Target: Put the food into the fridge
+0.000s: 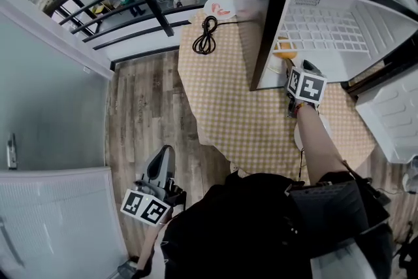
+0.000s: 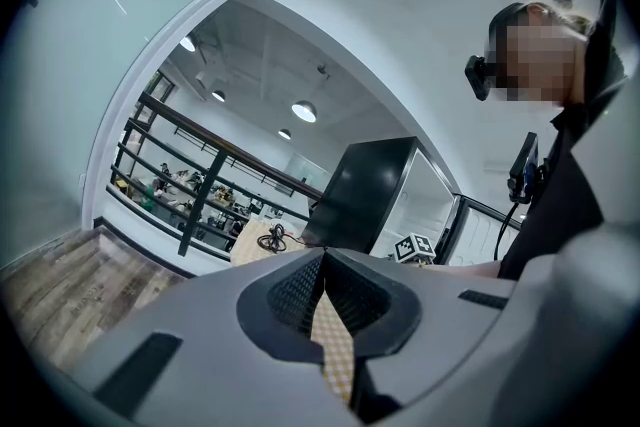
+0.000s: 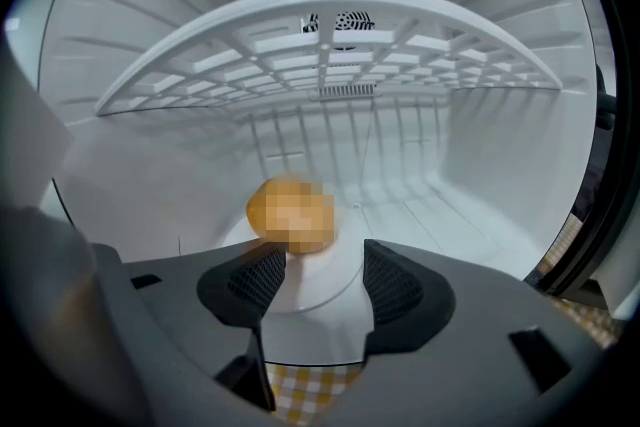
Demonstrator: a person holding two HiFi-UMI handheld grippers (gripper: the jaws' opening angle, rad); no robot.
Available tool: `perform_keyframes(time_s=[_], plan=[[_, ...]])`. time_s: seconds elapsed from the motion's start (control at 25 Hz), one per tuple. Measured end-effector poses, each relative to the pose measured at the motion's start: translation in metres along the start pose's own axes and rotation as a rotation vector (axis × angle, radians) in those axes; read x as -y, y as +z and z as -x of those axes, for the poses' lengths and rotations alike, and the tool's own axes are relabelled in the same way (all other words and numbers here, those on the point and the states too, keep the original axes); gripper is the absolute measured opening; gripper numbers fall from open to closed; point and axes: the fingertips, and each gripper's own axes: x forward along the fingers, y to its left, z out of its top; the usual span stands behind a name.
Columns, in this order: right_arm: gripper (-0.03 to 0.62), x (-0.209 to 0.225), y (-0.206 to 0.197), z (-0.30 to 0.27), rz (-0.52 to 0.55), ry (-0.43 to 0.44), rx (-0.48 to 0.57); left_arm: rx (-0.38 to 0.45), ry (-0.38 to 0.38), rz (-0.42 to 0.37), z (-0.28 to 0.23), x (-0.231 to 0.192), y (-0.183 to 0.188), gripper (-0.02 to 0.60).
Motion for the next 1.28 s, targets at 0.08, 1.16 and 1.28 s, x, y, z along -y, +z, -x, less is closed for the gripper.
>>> perform_keyframes(time_s=[0.08,1.16,1.28], plan=[[0.238,0.002,0.002,0.003,0.022,0.008,0.017,-0.001,-0.010,-0.001,0.001,0.004,-0.001,0.012],[0.017,-0.023,-0.040,0.204,-0.376,0.437,0.219,0.020,-0.141,-0.046,0.086,0.107,-0.037,0.012],[0.017,-0.036,-0.083,0.253,-0.376,0.521,0.172,0.024,-0.180,-0.059,0.102,0.132,-0.045,0.012]])
